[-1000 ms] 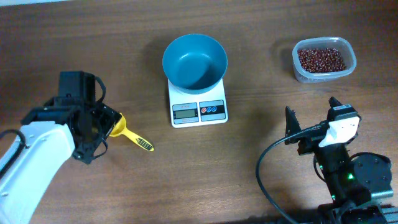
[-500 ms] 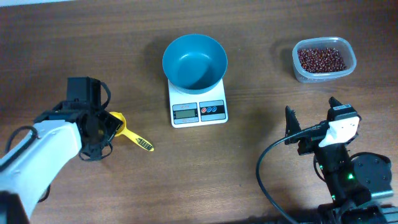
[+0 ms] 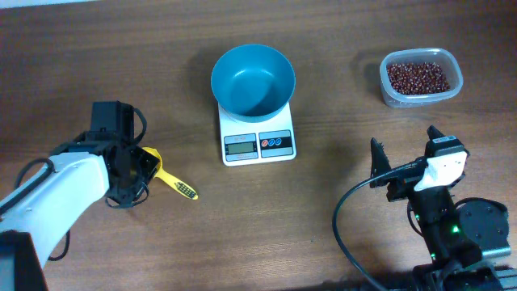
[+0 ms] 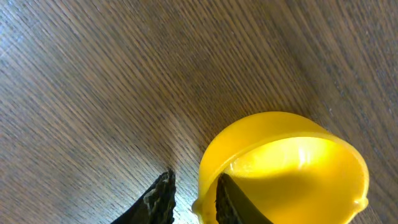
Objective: Scoop item into bowl and weigh 50g on scale
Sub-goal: 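Lower the left gripper and grasp the yellow scoop's cup rim, then lift the scoop with the left gripper, handle pointing right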
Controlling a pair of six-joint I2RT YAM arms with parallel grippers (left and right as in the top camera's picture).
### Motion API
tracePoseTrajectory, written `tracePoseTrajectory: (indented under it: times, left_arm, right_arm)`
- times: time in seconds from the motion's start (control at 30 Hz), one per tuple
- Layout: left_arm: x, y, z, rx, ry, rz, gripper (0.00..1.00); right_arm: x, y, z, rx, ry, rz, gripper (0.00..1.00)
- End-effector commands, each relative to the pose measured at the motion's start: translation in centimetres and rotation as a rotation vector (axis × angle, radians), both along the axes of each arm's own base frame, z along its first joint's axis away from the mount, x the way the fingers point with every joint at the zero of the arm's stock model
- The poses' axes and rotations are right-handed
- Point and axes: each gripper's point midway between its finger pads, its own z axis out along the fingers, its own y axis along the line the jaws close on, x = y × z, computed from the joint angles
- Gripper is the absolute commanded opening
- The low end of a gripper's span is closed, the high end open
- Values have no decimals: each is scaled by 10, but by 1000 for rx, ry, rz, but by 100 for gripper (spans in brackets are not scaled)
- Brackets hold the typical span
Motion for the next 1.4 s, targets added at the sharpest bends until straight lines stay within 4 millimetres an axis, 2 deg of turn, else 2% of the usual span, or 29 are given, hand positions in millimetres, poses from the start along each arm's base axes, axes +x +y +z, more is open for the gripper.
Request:
tracePoseTrajectory:
  times: [0.0,0.03,0.07,0.67,0.9,0.97,1.07,1.2,1.3,1.33,1.37]
  left_arm:
    - [-4,1,-5,0,16,-1,7]
    - [-4,1,-5,0,16,-1,0]
    - [-4,1,-5,0,17,-1,0]
    - [-12,0,-6,-7,48,-3,0]
    - [-26,1,-8,-3,107,-2,0]
    - [-23,1,-4,-5,87,-2,0]
    - [-15,0,22,-11,28,-3,0]
    - [-15,0,79,-21,-124,-4,0]
    - [-21,-3,117,-48,-261,-12,0]
    - [-25,-8,137,-81,-336,-25,0]
    - [-28,-11,146,-98,-370,-33,0]
  right_arm:
    - [0,-4,-4,-4,9,-18,99]
    - [0,-4,-4,-5,9,-18,99]
    - [0,-4,-4,-4,9,-18,99]
    - [0,-4,-4,-4,9,-18,99]
    - [0,-4,-4,-5,9,-18,99]
    - [0,-4,-4,-4,9,-18,99]
    - [0,-4,-4,-5,9,-18,99]
    - [0,-4,-4,-5,9,-18,99]
    - [0,-4,-4,-4,9,-18,99]
    - [0,-4,-4,-5,9,-18,99]
    - [0,-4,-4,-5,9,-18,99]
